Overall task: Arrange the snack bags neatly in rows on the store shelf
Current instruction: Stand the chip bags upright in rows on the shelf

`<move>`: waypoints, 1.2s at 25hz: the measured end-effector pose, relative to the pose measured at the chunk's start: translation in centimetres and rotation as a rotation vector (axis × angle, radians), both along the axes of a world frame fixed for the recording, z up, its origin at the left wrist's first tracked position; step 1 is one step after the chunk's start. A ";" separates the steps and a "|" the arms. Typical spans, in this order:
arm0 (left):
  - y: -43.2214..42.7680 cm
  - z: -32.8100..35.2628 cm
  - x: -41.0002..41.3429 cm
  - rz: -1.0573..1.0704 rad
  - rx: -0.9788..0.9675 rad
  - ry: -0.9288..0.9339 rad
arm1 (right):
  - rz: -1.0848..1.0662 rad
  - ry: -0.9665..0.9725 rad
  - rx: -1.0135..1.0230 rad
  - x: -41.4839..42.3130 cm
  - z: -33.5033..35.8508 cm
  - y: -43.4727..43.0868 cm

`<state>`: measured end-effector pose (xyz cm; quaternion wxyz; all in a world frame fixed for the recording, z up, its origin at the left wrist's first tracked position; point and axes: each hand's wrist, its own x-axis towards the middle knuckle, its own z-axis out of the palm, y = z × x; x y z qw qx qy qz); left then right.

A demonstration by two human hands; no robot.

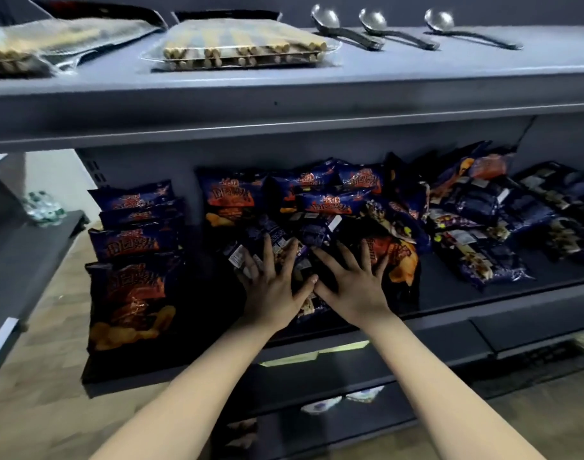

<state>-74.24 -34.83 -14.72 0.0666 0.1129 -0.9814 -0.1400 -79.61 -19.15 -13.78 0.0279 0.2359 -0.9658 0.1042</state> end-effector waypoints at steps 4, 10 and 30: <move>0.2 0.5 -1.3 -0.035 0.033 -0.011 | 0.001 0.028 -0.036 -1.4 -0.3 0.8; -1.4 -1.0 -1.3 0.014 0.022 0.189 | 0.026 0.035 -0.053 -1.8 -0.9 0.8; -6.4 13.3 4.5 0.097 0.434 0.418 | 0.366 -0.124 -0.740 -2.0 5.6 -0.6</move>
